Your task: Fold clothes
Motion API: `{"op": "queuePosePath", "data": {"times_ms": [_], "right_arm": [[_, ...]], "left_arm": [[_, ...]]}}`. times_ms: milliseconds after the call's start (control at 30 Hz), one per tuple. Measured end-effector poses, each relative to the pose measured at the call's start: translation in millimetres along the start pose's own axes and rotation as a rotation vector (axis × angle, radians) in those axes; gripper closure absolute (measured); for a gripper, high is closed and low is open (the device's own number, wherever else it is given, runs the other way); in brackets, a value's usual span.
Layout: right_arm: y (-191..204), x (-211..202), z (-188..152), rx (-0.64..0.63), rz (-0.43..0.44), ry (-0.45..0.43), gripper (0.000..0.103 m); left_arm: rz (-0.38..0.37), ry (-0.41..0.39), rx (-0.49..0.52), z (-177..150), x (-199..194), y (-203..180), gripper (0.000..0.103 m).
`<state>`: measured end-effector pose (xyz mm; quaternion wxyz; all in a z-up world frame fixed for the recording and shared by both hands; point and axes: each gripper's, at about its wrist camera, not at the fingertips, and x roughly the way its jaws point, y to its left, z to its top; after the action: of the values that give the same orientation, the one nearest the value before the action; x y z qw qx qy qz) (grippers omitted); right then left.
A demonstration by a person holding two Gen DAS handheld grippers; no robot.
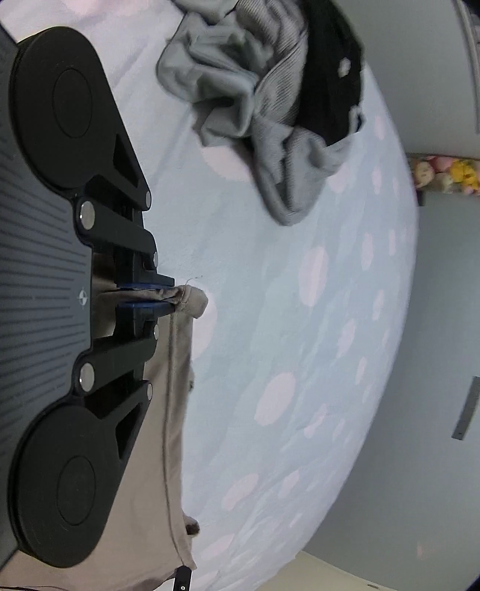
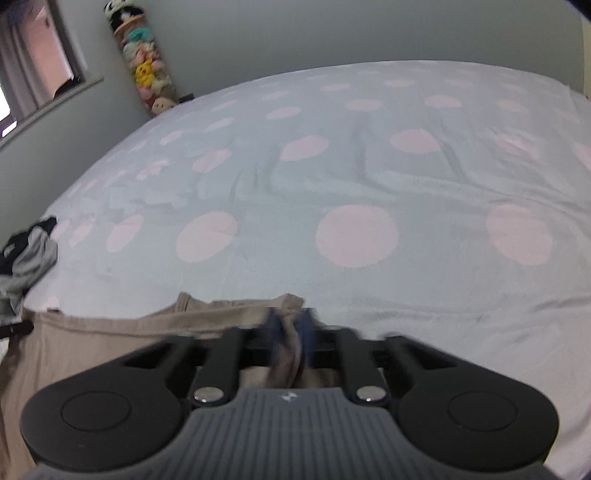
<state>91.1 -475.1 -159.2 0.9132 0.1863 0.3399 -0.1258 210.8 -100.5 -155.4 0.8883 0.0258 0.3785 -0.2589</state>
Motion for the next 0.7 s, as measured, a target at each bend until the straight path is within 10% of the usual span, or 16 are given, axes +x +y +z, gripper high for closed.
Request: {"op": "queuePosePath", "data": {"times_ms": [433, 700], "right_arm": [[8, 24, 1, -0.055, -0.048, -0.001, 0.096], [9, -22, -2, -0.064, -0.034, -0.069, 0.087]], "left_arm": [[0.048, 0.013, 0.015, -4, 10, 0, 0.096], [0.007, -0.022, 0.007, -6, -51, -7, 0.087]]}}
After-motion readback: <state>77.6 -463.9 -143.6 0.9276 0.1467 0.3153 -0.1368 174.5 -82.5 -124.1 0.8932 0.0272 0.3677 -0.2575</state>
